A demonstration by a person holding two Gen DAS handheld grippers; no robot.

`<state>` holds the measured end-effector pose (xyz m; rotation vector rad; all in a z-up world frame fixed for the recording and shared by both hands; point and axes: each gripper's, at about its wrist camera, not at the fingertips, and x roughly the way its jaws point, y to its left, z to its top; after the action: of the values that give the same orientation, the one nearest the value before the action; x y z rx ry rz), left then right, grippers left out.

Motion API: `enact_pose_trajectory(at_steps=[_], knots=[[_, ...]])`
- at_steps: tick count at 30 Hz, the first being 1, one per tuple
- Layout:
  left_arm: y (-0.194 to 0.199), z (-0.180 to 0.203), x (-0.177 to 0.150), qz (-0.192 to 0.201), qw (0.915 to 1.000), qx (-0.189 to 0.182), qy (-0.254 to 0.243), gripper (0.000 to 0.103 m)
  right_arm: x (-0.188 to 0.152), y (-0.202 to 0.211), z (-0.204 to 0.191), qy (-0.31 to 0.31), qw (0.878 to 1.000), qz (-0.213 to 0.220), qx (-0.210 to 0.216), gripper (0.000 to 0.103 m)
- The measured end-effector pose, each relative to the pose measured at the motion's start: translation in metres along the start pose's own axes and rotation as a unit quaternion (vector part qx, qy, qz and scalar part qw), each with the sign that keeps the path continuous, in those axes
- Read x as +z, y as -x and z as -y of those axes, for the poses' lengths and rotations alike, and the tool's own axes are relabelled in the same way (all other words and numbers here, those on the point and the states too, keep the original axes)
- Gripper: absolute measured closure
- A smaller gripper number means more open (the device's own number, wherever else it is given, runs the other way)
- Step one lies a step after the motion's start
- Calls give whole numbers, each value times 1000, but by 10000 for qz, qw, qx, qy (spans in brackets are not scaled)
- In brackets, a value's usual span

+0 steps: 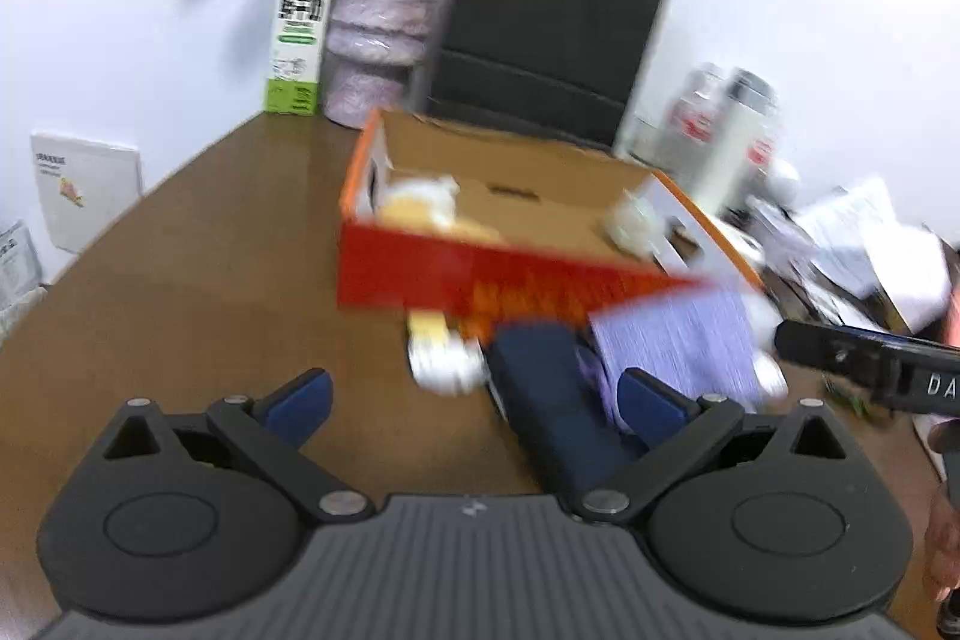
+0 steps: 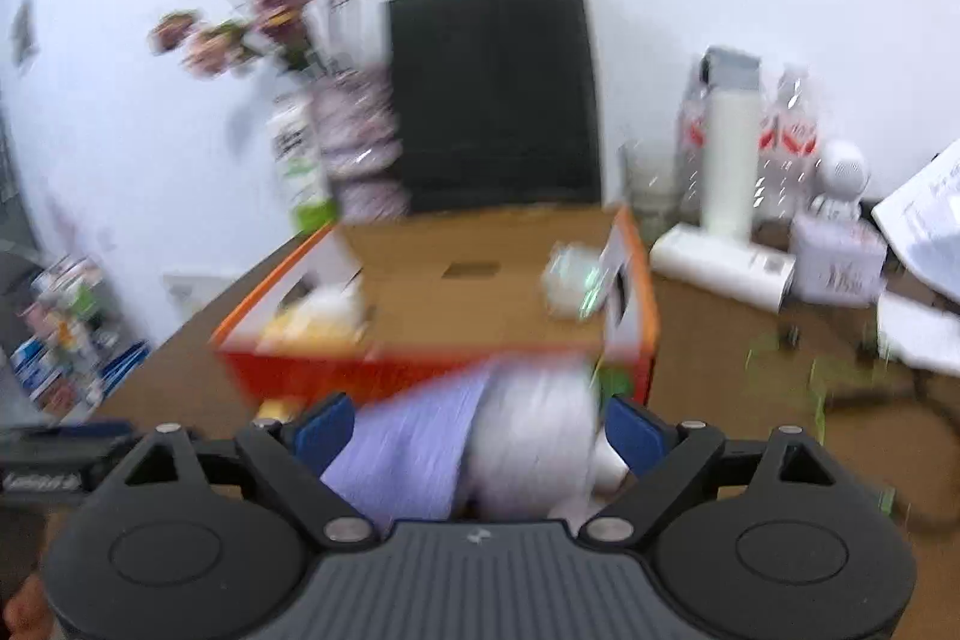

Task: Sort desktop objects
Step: 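Withdraw both tools from the box back over the table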

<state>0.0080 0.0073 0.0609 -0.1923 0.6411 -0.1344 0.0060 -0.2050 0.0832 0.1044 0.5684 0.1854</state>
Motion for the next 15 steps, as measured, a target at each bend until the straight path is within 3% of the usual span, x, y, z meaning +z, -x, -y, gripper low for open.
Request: enact_pose_trajectory(at_steps=[3,7,12,15], knots=[[13,1,-42,-36,10000,-26,-57,0,-46,22,-12,-13,9999,-4,128,13],[23,-1,-68,103,9998,65,-126,0,-90,37,-20,-146,9999,19,-2,13],[22,-2,-75,135,9992,218,-319,0,-115,40,-36,394,9990,-54,-181,12],[21,2,-80,205,9978,411,-484,0,-120,41,-36,319,9992,-53,-220,12]])
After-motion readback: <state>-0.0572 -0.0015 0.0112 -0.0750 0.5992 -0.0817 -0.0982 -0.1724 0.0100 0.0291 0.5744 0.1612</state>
